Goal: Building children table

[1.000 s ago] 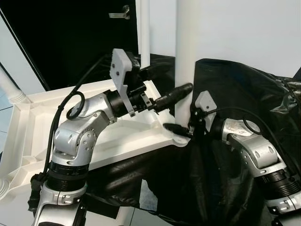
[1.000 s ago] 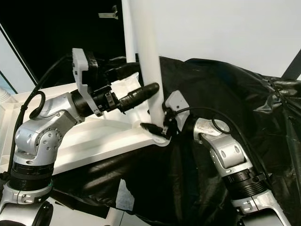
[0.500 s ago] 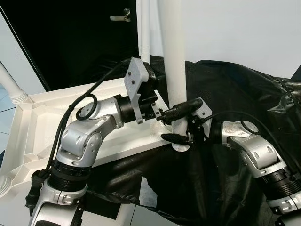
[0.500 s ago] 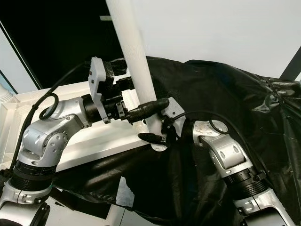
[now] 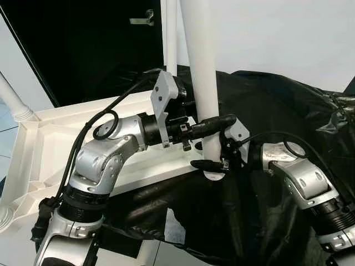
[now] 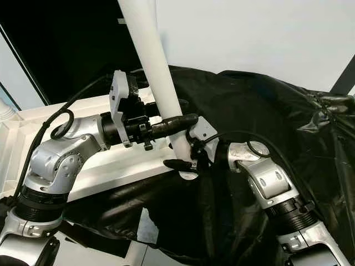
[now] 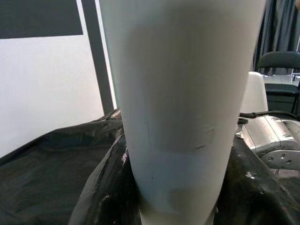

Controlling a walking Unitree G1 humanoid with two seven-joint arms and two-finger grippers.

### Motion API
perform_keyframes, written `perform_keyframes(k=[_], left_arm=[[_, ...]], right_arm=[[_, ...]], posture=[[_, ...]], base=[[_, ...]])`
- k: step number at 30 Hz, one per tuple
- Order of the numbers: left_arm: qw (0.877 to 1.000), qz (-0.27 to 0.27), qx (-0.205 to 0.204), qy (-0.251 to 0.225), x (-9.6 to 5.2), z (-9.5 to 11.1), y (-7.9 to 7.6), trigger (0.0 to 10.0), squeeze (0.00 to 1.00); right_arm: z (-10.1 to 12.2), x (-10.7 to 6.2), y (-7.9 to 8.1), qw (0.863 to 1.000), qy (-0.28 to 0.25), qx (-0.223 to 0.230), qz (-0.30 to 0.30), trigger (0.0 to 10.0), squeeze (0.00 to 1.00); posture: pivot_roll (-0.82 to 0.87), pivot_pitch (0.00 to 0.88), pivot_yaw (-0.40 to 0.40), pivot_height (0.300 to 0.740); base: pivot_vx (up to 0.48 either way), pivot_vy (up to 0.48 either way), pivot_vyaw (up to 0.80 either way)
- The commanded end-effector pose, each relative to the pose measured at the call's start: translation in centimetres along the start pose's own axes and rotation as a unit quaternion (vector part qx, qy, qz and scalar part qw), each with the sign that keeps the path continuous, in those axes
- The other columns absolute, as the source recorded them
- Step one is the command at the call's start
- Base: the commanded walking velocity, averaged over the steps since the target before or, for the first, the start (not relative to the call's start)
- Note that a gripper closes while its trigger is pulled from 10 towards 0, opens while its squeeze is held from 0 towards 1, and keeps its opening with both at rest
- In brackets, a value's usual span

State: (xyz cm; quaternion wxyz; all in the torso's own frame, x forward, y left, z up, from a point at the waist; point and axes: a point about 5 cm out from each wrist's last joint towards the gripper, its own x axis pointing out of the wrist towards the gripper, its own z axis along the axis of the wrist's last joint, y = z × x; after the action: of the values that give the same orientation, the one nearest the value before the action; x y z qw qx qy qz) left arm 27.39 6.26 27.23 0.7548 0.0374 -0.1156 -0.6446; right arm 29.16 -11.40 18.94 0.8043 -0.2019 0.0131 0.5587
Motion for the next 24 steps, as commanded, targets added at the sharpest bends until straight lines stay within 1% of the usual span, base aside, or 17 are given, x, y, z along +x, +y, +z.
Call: perform_keyframes(k=[1,3,4,8,10,11,13,14,15,16,17,18,19,20,22,23,24], left_arm=[[1.0,-0.021,0.011,-0.004,0.3,0.6,-0.2,0.0,0.0],[1.0,-0.02,0.023,-0.004,0.3,0.8,-0.3,0.0,0.0],[0.999,-0.017,0.028,-0.001,0.4,0.9,-0.4,10.0,0.0],[1.0,-0.006,0.026,-0.006,0.7,1.2,-0.5,10.0,0.0],[0.999,0.037,0.018,-0.012,1.1,1.4,0.2,10.0,0.0],[0.999,0.037,0.018,-0.012,1.1,1.4,0.2,10.0,0.0],[0.997,0.081,0.0,-0.008,1.4,1.3,1.1,10.0,0.0],[0.997,0.081,0.0,-0.008,1.4,1.3,1.1,10.0,0.0],[0.995,0.101,-0.009,-0.003,1.5,1.2,1.5,10.0,0.0],[0.995,0.101,-0.009,-0.003,1.5,1.2,1.5,10.0,0.0],[0.993,0.121,-0.014,-0.002,1.7,1.2,1.8,10.0,0.0],[0.99,0.142,-0.021,0.001,1.8,1.1,2.1,10.0,0.0],[0.986,0.16,-0.035,0.006,2.0,1.0,2.4,10.0,0.0],[0.986,0.16,-0.035,0.006,2.0,1.0,2.4,10.0,0.0],[0.982,0.181,-0.055,0.011,2.3,0.8,2.7,10.0,0.0],[0.982,0.181,-0.055,0.011,2.3,0.8,2.7,10.0,0.0],[0.975,0.209,-0.069,0.011,2.6,0.6,3.1,10.0,0.0]], right_arm=[[0.5,-0.1,-0.5,1.0,-0.001,-0.013,-0.008,10.0,0.0],[0.6,0.0,-0.9,1.0,-0.009,-0.01,-0.028,10.0,0.0],[0.7,0.1,-1.0,0.999,-0.015,-0.009,-0.039,10.0,1.0],[1.0,0.4,-1.1,0.998,-0.034,-0.005,-0.061,10.0,1.0],[1.2,0.7,-1.2,0.994,-0.049,0.001,-0.093,10.0,1.0],[1.2,0.7,-1.2,0.994,-0.049,0.001,-0.093,10.0,1.0],[1.3,1.0,-1.1,0.991,-0.057,0.004,-0.117,10.0,1.0],[1.3,1.0,-1.1,0.991,-0.057,0.004,-0.117,10.0,1.0],[1.3,1.2,-1.0,0.989,-0.064,0.011,-0.13,10.0,0.31],[1.3,1.2,-1.0,0.989,-0.064,0.011,-0.13,10.0,0.31],[1.3,1.4,-0.8,0.987,-0.072,0.015,-0.146,10.0,0.03],[1.3,1.6,-0.7,0.982,-0.082,0.024,-0.167,10.0,0.0],[1.3,1.9,-0.5,0.977,-0.089,0.026,-0.191,10.0,0.0],[1.3,1.9,-0.5,0.977,-0.089,0.026,-0.191,10.0,0.0],[1.2,2.1,-0.5,0.969,-0.094,0.028,-0.229,10.0,0.0],[1.2,2.1,-0.5,0.969,-0.094,0.028,-0.229,10.0,0.0],[0.9,2.1,-0.9,0.958,-0.084,0.021,-0.275,10.0,0.0]], posture=[[0.03,0.0,-0.02,0.74],[0.03,0.0,-0.014,0.74],[0.04,0.0,-0.011,0.74],[0.04,0.0,-0.002,0.74],[0.04,0.0,0.0,0.74],[0.04,0.0,0.0,0.74],[0.04,0.0,0.004,0.74],[0.04,0.0,0.004,0.74],[0.04,0.0,0.007,0.74],[0.04,0.0,0.007,0.74],[0.04,0.0,0.012,0.74],[0.03,0.0,0.021,0.74],[0.03,0.0,0.023,0.74],[0.03,0.0,0.023,0.74],[0.03,0.0,0.027,0.74],[0.03,0.0,0.027,0.74],[0.02,0.0,0.03,0.74]], base=[[0.0,0.0,0.0],[0.0,0.0,0.0],[0.0,0.0,0.0],[0.0,0.0,0.0],[0.0,0.0,0.0],[0.0,0.0,0.0],[0.0,0.0,0.0],[0.0,0.0,0.0],[0.0,0.0,0.0],[0.0,0.0,0.0],[0.0,0.0,0.0],[0.0,0.0,0.0],[0.0,0.0,0.0],[0.0,0.0,0.0],[0.0,0.0,0.0],[0.0,0.0,0.0],[0.0,0.0,0.0]])
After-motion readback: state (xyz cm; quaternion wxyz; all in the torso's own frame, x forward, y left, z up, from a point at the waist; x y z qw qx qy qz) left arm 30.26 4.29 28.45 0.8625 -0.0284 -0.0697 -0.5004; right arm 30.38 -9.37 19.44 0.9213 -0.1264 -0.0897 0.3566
